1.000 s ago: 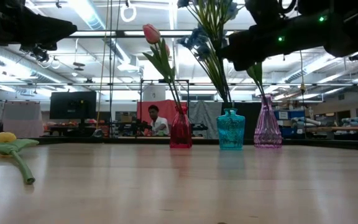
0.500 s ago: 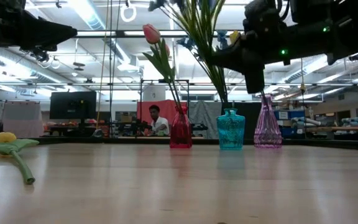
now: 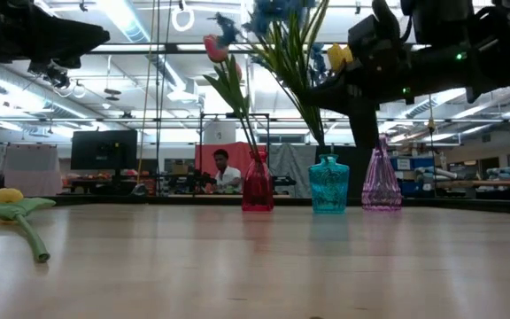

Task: Sort flowers into vase by color
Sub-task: Put the blue flowers into the blue vase

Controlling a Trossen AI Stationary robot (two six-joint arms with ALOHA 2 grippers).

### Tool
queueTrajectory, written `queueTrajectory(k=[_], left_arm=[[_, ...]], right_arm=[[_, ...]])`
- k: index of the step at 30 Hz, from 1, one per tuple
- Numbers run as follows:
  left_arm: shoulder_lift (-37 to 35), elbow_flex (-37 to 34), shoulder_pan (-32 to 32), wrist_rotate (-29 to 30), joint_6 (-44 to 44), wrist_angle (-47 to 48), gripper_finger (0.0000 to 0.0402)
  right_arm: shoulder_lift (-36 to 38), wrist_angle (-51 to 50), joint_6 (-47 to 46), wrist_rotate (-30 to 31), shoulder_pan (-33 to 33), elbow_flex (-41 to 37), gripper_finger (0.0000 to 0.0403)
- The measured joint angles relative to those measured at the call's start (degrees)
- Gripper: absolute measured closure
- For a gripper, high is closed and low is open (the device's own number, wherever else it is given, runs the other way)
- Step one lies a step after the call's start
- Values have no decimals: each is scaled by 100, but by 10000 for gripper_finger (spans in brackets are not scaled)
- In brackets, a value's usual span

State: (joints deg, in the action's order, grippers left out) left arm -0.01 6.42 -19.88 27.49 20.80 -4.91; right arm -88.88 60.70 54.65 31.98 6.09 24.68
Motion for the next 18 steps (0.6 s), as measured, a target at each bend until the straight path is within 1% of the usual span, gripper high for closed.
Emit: queueTrajectory(k=[8, 15, 18], left_arm=[[0, -2, 0, 1, 0, 15, 286], [0, 0, 0, 146, 0, 12, 286], [0, 0, 0, 146, 0, 11, 286]], right_arm=[[0, 913, -231, -16, -85, -584, 396], [0, 1363, -903, -182, -171, -819, 396], [2, 1437, -1269, -129, -168, -819, 396]])
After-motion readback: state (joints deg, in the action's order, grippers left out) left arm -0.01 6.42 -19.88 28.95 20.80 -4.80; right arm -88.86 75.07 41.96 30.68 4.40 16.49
